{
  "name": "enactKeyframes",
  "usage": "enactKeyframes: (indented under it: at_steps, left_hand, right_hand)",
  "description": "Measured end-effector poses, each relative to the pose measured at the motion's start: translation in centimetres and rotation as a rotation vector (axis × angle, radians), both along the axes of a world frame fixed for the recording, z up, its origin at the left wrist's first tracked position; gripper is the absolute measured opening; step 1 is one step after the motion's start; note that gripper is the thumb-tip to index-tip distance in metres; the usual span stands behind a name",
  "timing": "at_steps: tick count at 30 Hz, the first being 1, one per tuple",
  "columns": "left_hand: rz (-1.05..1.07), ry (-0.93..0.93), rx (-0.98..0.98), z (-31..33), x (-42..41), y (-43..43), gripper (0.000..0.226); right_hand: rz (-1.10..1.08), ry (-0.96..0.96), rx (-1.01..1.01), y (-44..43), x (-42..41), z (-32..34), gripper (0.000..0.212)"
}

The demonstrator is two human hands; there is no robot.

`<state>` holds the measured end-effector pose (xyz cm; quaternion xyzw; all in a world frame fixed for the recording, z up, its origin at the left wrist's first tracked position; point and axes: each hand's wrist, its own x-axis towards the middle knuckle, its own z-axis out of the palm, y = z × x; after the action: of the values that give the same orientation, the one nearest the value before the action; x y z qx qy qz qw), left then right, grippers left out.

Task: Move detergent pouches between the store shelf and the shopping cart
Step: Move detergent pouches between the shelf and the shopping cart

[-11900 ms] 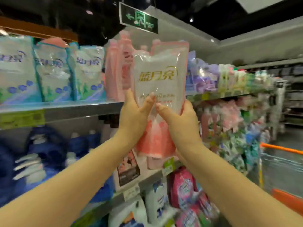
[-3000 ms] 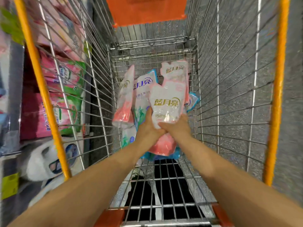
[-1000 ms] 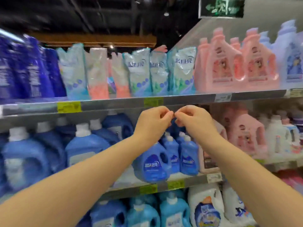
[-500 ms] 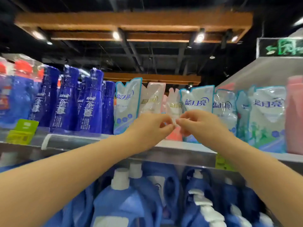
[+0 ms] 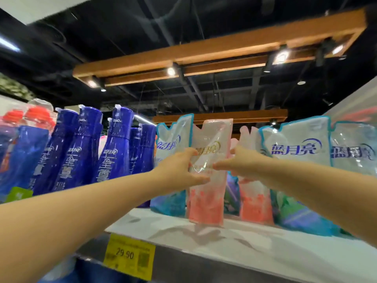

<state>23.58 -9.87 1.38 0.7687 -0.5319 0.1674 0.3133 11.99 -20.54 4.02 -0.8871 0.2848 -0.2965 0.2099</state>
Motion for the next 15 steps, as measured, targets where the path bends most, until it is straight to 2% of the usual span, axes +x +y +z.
enactKeyframes:
  at_steps: [1,4,5,6,9,12,15]
  left_hand:
    - [0.017,0.029,0.042,-0.1,0.5,-0.4,0.069]
    - [0.028,0.13,0.144,-0.6,1.8,-1.8,0.082]
    - [0.02,0.151,0.154,-0.7,1.9,-2.2,0.085]
    - [0.014,0.165,0.159,-0.9,2.0,-2.7,0.087]
    - [0.032,0.214,0.165,-1.5,2.0,-4.0,0.103]
    - [0.073,0.252,0.124,-2.1,1.8,-4.2,0.12]
    - [-0.002,0.311,0.035,-2.3,1.8,-3.9,0.11]
  right_hand:
    - [0.008,-0.019,0.055,-0.6,1.0,-0.4,0.041]
    - [0.021,-0.027,0.21,-1.3,3.2,-1.9,0.08]
    - [0.027,-0.012,0.241,-1.5,3.8,-2.3,0.084]
    - [0.037,-0.019,0.29,-1.7,4.2,-2.8,0.079]
    - [0.036,-0.06,0.396,-1.4,4.8,-3.5,0.039]
    - [0.037,-0.104,0.36,-1.5,5.1,-3.8,0.039]
    - [0.028,-0.185,0.347,-1.2,4.6,-3.9,0.038]
